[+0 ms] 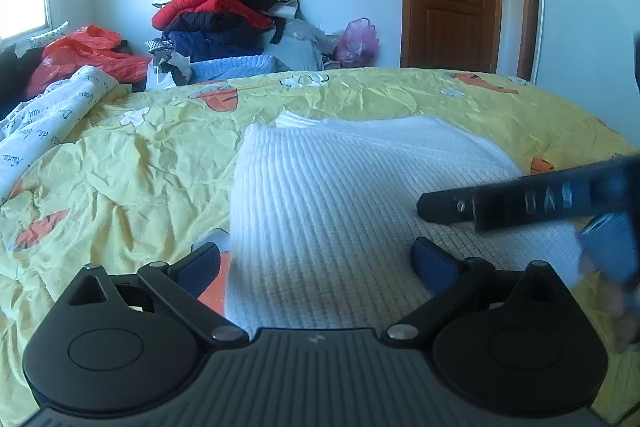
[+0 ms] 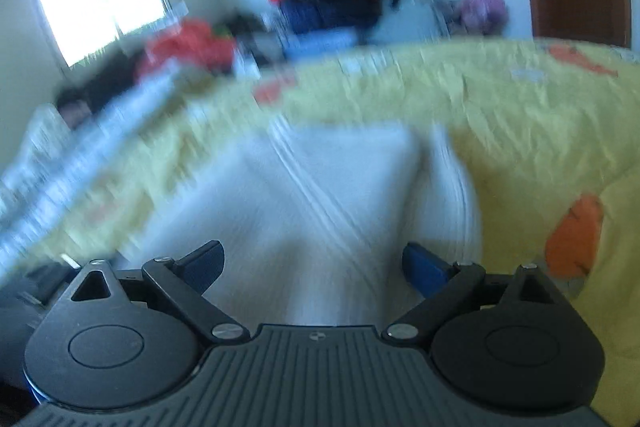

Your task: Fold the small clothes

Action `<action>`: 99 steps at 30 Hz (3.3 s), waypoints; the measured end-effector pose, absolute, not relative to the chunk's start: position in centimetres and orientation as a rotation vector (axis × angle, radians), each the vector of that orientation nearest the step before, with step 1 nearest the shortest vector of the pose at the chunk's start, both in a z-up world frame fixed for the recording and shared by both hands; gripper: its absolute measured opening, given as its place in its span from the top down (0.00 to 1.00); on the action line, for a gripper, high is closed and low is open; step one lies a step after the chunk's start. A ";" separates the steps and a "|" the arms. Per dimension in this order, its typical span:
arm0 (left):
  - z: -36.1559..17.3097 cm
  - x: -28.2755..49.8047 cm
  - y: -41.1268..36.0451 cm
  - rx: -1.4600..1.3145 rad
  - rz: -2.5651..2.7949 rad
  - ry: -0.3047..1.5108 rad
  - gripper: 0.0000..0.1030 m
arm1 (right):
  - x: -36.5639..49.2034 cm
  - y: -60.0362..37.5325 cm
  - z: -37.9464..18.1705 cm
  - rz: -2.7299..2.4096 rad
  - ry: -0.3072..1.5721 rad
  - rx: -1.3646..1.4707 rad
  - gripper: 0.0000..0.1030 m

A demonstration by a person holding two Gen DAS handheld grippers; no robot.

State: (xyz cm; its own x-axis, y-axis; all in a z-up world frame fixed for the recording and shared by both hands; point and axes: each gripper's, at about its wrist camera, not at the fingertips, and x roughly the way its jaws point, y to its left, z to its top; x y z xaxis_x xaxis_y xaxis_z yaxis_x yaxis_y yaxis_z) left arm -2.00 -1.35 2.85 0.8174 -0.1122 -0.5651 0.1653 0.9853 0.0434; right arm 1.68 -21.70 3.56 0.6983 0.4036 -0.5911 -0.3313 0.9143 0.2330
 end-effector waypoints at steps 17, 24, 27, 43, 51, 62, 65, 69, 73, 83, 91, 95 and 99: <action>0.8 2.3 9.4 -0.611 -0.357 0.886 0.01 | 1.6 -32.6 3.1 0.435 0.885 0.583 0.00; 0.2 3.9 7.5 -0.634 -0.369 0.921 0.26 | 1.6 -28.6 1.2 0.552 0.945 0.515 0.09; 1.7 3.2 7.4 -0.591 -0.355 0.903 0.44 | 1.4 -28.4 2.0 0.576 0.953 0.490 0.28; 4.7 -5.9 8.2 -0.400 -0.345 0.816 0.30 | -5.4 -32.3 2.8 0.568 0.902 0.667 0.31; 8.8 -10.0 2.8 0.009 -0.364 0.545 0.18 | -8.7 -29.6 8.8 0.563 0.662 0.442 0.25; 6.4 -11.1 -0.3 0.194 -0.342 0.514 0.09 | -7.7 -25.7 6.0 0.530 0.768 0.303 0.24; 8.0 -13.7 3.4 0.167 -0.217 0.420 0.08 | -11.4 -27.9 8.5 0.491 0.668 0.293 0.20; 9.3 -15.5 9.2 0.150 -0.014 0.367 0.08 | -15.1 -29.1 10.3 0.448 0.600 0.212 0.13; 10.3 -15.9 12.1 0.270 0.236 0.339 0.06 | -18.0 -27.8 8.8 0.353 0.601 0.022 0.05; 3.9 -15.1 3.9 0.126 -0.023 0.525 0.04 | -16.5 -23.7 1.6 0.156 0.767 -0.018 0.03; -0.3 -11.6 1.4 0.021 -0.040 0.689 0.04 | -14.4 -21.0 -0.2 0.054 0.754 -0.044 0.00; -1.1 -11.4 1.5 0.029 -0.013 0.714 0.00 | -14.7 -20.9 -0.7 0.044 0.713 -0.033 0.00; -1.1 -11.2 1.4 0.026 -0.010 0.714 0.00 | -14.7 -20.9 -1.0 0.041 0.699 -0.028 0.00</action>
State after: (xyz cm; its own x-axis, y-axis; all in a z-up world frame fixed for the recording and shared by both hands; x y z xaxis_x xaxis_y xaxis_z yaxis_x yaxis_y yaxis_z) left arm -11.19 1.37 -1.06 0.7558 -0.0002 -0.6548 0.0182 0.9996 0.0207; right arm -14.70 -20.94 -1.03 0.7649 0.0285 -0.6435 -0.0471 0.9988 -0.0118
